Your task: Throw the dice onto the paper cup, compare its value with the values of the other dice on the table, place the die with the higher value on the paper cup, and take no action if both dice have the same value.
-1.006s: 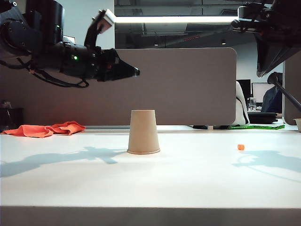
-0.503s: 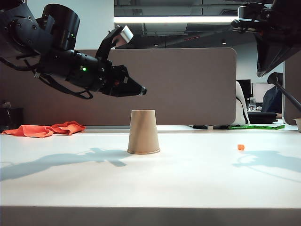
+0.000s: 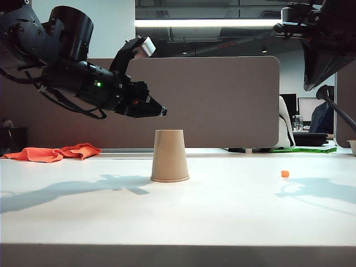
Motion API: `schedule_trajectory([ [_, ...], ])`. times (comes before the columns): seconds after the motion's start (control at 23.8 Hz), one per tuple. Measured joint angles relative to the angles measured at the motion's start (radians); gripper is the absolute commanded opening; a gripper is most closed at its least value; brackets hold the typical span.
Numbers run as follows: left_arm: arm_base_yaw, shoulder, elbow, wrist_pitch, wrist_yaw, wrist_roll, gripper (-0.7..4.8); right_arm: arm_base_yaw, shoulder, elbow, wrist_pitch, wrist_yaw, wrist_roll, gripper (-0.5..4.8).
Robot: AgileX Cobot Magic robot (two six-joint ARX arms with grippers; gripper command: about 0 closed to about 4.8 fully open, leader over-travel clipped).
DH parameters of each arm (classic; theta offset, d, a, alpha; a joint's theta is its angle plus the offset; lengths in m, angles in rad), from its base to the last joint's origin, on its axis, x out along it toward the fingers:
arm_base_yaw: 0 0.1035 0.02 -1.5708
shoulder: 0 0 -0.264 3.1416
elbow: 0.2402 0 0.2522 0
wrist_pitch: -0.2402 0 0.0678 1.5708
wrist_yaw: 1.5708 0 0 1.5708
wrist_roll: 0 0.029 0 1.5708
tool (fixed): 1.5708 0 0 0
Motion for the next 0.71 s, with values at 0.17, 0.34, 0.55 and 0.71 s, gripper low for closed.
schedule_trajectory([
  [0.17, 0.000, 0.011, 0.015, 0.006, 0.001, 0.000, 0.66, 0.000, 0.000, 0.000, 0.000, 0.000, 0.000, -0.06],
  [0.34, 0.000, 0.026, 0.030, 0.011, 0.002, 0.000, 0.66, 0.000, 0.000, 0.000, 0.000, 0.000, 0.000, -0.06],
  [0.55, 0.000, 0.038, 0.031, 0.011, 0.002, -0.014, 0.66, 0.000, 0.000, 0.000, 0.000, -0.001, 0.000, -0.06],
  [0.71, 0.000, 0.068, 0.042, 0.006, 0.002, -0.019, 0.66, 0.000, 0.000, 0.000, 0.000, -0.001, 0.000, -0.06],
])
